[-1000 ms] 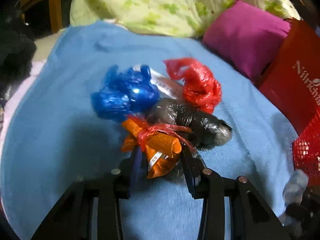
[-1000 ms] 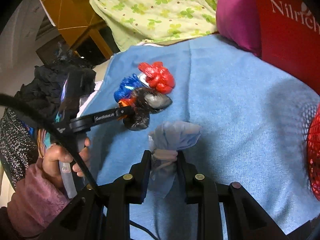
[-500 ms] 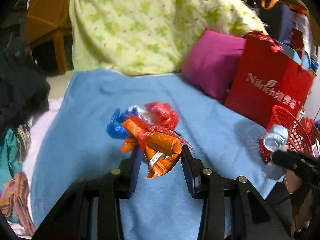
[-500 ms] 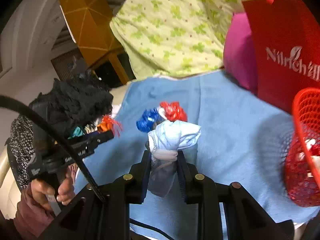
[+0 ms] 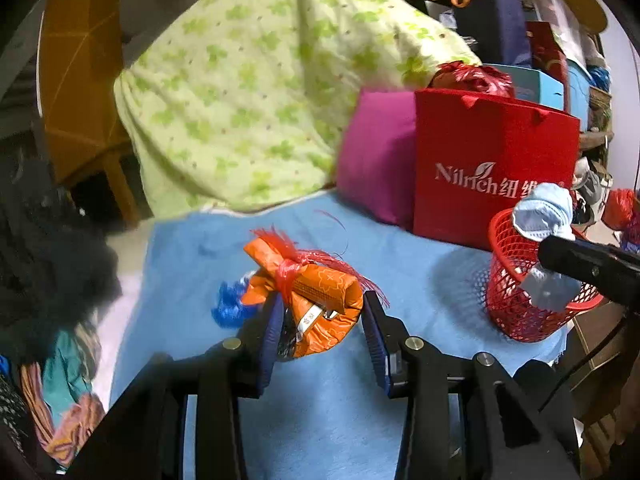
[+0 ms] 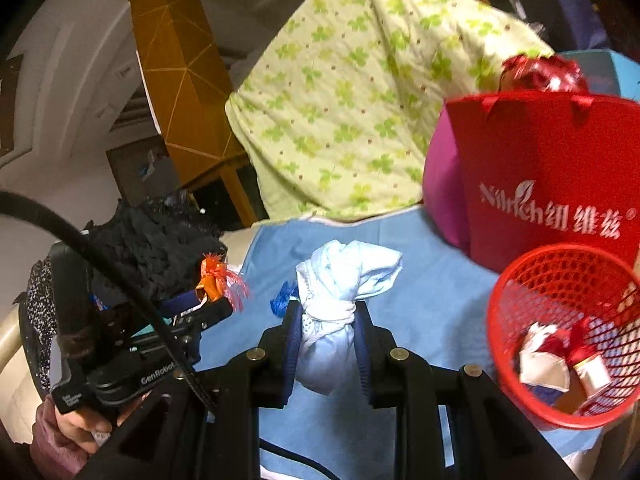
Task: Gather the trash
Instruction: 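Lower the orange bundle into the basket with the left gripper while the right gripper drops the blue bag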
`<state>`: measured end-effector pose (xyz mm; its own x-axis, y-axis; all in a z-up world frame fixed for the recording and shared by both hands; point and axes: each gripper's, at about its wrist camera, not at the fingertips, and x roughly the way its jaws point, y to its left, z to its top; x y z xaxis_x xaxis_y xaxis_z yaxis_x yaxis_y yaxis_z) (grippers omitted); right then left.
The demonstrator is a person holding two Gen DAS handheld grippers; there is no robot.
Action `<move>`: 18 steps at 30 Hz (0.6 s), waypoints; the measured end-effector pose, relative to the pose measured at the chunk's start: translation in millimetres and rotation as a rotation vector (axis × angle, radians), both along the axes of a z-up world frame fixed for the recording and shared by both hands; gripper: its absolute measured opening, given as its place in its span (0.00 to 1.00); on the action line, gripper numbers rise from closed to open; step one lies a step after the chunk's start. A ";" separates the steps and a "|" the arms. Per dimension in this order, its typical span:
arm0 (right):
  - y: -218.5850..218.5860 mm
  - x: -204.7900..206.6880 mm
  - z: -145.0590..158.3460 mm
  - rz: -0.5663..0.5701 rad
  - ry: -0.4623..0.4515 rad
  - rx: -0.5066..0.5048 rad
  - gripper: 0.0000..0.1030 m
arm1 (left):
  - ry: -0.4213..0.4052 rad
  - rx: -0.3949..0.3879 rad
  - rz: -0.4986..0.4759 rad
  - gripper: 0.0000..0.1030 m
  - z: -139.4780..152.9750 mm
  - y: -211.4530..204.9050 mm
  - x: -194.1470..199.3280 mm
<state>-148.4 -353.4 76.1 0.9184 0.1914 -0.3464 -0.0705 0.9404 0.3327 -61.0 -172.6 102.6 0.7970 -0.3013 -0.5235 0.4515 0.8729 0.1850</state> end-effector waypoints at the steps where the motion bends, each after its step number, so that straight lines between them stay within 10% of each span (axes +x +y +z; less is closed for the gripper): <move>1: -2.7 -2.9 2.3 -0.005 -0.007 0.001 0.26 | -0.012 0.005 -0.003 0.40 2.7 -2.8 -3.1; 18: -42.5 -32.4 18.9 -0.076 -0.079 0.039 0.26 | -0.093 0.058 -0.048 0.41 24.7 -54.9 -29.0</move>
